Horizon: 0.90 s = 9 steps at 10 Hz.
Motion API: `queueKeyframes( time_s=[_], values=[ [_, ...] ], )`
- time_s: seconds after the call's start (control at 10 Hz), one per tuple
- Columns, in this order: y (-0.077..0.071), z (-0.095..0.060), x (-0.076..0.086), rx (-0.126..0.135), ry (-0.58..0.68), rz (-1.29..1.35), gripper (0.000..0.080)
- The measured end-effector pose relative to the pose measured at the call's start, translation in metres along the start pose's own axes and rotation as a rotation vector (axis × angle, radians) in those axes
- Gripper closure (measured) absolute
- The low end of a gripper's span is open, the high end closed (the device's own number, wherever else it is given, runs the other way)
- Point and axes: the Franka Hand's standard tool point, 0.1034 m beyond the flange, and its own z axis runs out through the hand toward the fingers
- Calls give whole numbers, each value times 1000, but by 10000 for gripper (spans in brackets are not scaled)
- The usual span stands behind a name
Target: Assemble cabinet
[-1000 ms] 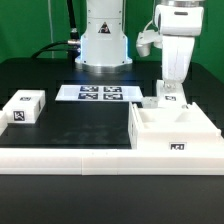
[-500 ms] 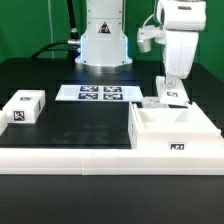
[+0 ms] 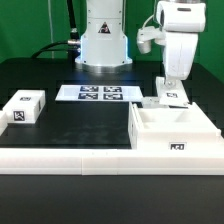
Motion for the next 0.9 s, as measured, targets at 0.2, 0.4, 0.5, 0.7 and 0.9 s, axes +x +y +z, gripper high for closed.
queueKeyframes(
  time_s=[0.2, 0.4, 0.5, 0.7, 0.9],
  values=[
    [0, 1, 0, 2, 0, 1, 731],
    [-1, 1, -1, 3, 0, 3, 730],
    [-1, 2, -1, 4, 0, 4, 730],
    [-1, 2, -1, 4, -1, 3, 730],
    [4, 0, 5, -2, 4, -4, 730]
  ],
)
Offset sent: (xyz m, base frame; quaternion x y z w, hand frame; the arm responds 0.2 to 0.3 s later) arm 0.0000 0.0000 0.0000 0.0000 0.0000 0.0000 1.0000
